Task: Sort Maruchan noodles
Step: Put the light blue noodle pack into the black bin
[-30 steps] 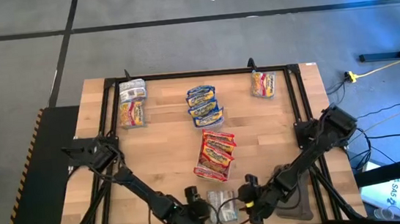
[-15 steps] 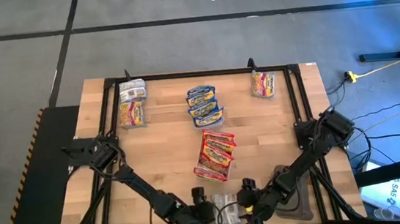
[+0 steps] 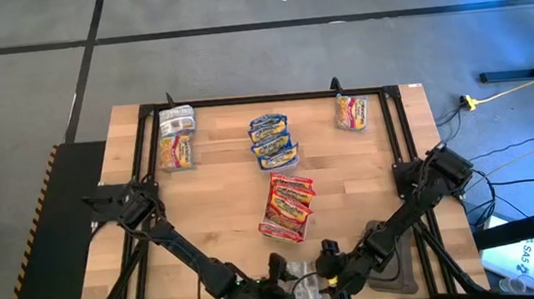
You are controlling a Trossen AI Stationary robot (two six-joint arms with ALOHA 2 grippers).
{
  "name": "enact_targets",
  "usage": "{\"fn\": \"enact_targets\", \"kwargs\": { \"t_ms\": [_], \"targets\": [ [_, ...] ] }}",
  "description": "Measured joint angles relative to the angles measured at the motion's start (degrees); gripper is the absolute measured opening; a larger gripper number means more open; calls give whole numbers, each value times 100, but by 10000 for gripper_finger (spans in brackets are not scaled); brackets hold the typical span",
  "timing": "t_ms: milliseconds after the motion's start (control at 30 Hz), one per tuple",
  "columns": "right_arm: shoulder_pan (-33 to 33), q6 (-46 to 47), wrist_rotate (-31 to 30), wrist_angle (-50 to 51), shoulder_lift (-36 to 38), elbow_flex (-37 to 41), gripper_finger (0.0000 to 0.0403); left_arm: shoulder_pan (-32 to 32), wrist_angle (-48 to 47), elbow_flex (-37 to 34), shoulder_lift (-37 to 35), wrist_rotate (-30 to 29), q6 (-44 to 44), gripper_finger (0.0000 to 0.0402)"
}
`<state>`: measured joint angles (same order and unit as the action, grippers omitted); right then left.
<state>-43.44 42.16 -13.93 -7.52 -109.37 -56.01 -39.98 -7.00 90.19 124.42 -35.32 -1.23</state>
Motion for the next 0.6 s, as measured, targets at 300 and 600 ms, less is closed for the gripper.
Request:
{"fn": "enact_targets", "kwargs": {
  "t_ms": [300, 600],
  "targets": [
    [91, -547, -36, -379, 25, -4, 303, 214, -145, -2, 15, 904, -554, 231],
    [357, -656, 196, -429, 36, -44, 303, 292, -182, -10, 8, 472, -146, 231]
  ]
}}
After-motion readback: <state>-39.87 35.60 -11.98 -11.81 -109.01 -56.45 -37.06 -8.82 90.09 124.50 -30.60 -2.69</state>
